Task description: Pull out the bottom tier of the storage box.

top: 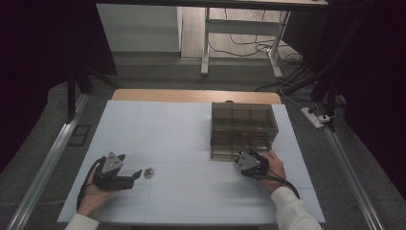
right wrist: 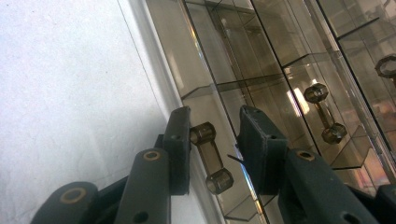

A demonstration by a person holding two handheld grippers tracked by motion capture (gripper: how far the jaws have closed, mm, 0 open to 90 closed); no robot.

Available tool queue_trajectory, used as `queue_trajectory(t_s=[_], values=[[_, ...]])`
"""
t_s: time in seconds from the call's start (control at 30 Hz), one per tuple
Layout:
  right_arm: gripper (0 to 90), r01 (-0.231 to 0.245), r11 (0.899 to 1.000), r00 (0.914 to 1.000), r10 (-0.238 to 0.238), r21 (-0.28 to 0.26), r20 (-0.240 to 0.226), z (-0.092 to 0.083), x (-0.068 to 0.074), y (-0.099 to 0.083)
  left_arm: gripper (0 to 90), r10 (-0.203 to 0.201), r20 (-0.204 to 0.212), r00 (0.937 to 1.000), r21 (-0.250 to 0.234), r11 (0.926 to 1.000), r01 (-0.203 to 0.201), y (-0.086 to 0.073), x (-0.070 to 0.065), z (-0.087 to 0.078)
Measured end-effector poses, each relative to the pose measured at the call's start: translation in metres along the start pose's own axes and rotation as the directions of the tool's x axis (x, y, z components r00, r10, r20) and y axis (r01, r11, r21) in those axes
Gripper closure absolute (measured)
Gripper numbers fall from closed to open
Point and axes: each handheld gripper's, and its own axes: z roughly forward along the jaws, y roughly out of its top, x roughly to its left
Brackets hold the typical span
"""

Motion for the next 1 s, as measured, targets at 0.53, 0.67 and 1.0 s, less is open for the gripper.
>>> queue_trajectory(t_s=[0.53,0.67,1.0], values=[[64.5,0.008,1.0,0.9999,-0.008,0.003,-0.014,-0.0065,0.0028,-0.0018,14.2,0.0,-0.003,1.0,-0.001,1.0,0.0,0.0002,0.0001,-0.0003],[64.5,0.008,1.0,0.9999,-0.008,0.002,-0.014,-0.007,0.0035,-0.0024,14.2,0.0,-0.004,1.0,0.0,1.0,0.0,0.0001,0.0003,-0.0005],[64.4,-0.003,1.0,0.9997,0.003,-0.001,-0.024,-0.0078,0.0032,-0.0039,14.2,0.0,-0.005,1.0,0.0,1.0,0.0,0.0,0.001,-0.0006]])
